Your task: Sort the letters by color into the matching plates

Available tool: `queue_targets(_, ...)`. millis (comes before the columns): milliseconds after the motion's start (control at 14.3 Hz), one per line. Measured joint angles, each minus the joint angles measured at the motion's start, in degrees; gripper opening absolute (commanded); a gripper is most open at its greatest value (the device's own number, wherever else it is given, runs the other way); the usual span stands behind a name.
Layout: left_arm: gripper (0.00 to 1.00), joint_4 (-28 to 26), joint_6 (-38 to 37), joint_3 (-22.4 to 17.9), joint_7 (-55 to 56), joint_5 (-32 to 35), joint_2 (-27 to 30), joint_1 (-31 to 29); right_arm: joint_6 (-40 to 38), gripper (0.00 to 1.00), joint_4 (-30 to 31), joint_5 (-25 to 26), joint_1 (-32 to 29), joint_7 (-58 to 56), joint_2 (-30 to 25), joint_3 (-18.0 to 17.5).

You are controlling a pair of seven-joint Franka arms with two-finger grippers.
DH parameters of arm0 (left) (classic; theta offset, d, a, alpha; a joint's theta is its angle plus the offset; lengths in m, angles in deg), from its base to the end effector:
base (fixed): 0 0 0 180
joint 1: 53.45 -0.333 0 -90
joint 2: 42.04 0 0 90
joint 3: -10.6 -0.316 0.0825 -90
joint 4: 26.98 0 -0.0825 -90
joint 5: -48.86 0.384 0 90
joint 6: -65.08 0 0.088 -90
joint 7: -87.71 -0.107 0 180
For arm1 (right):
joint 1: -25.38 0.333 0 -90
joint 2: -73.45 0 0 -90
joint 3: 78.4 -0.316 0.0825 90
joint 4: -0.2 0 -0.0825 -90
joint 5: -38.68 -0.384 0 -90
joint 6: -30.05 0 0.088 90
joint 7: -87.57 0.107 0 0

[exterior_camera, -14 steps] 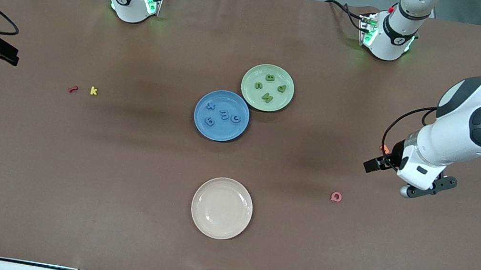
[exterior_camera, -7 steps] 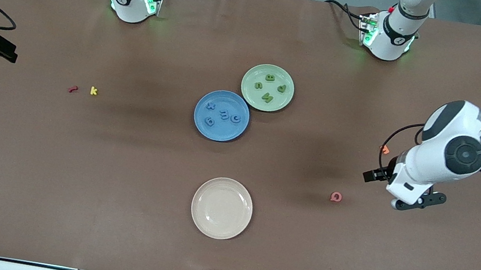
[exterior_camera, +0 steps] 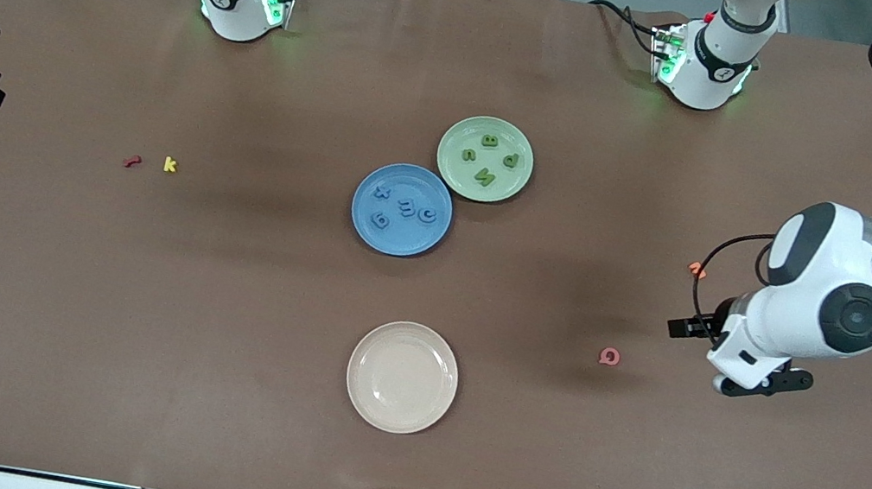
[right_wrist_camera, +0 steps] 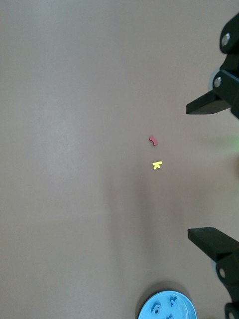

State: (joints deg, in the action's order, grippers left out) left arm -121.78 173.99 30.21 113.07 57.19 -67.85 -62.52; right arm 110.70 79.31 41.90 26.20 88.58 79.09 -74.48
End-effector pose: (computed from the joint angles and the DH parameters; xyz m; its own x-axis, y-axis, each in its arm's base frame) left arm 0.6435 -0.0856 0.3483 0.9618 0.2178 -0.1660 0.2111 -0.9758 -0.0570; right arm 0.5670 -0.0352 0.6440 0.9943 -0.0808 -0.0698 -0.0763 -0.9950 0.0639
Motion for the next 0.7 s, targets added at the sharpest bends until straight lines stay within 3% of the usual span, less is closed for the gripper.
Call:
queue_targets(210,0.98,-0.6,-0.8,-11.7,-9.3,-7.2,4.1,7.4,-0.9,1.0,0.0,-0.8,-0.3,0.0,0.3,0.1)
queue_targets(489,0.98,-6.4,-1.5,-19.5,-19.3,-11.5,12.3,9.3,-4.2,1.0,0.1,-1.4,-0.4,0.0,0.5,0.1)
queue_targets(699,0.99,-10.8,-4.7,-22.2,-22.5,-12.2,20.3,9.4,-4.6,1.0,0.2,-1.4,-0.4,-0.2,0.5,0.1)
